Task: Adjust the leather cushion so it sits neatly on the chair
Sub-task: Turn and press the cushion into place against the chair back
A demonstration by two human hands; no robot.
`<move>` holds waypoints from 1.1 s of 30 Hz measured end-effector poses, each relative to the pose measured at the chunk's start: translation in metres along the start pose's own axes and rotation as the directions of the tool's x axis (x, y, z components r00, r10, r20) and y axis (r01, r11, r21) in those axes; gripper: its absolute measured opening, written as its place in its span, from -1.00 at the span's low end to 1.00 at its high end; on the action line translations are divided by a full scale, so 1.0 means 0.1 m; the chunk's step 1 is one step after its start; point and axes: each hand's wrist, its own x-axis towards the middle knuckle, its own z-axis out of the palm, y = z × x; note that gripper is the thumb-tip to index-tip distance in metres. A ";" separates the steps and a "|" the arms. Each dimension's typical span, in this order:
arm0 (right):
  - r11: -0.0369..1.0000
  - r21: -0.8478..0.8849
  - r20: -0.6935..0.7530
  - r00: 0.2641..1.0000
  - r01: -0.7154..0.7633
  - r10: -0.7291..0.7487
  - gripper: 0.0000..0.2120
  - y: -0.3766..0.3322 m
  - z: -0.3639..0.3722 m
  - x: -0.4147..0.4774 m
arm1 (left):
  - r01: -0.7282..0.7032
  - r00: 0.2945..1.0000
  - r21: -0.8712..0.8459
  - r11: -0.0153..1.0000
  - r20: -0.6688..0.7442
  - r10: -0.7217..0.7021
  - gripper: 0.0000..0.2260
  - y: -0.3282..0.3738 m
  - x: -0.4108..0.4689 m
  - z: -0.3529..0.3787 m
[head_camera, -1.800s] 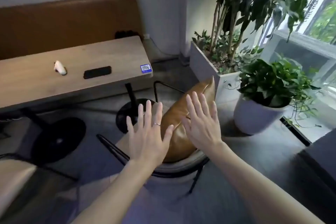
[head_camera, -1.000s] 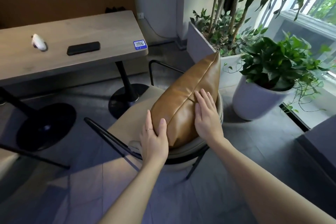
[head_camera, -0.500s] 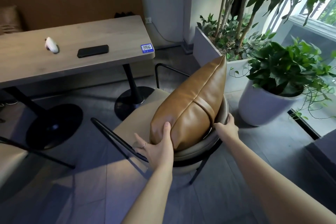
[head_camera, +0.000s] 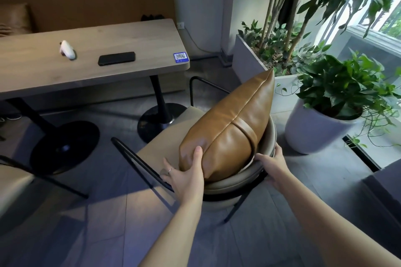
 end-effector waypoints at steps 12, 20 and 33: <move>0.998 -0.054 -0.030 1.000 -0.013 0.011 -0.10 0.30 0.34 -0.13 | -0.057 0.998 -0.074 0.996 -0.013 0.057 0.04 -0.01 0.26 -0.42; 0.988 -0.152 -0.037 0.999 0.006 -0.012 -0.15 0.35 0.85 -0.58 | -0.112 0.993 -0.102 0.988 -0.035 0.109 0.00 0.10 0.59 -0.92; 0.987 -0.159 -0.108 0.993 0.020 -0.037 -0.07 0.58 1.71 -1.02 | -0.194 0.981 -0.088 0.977 -0.024 0.193 -0.07 0.27 1.17 -1.58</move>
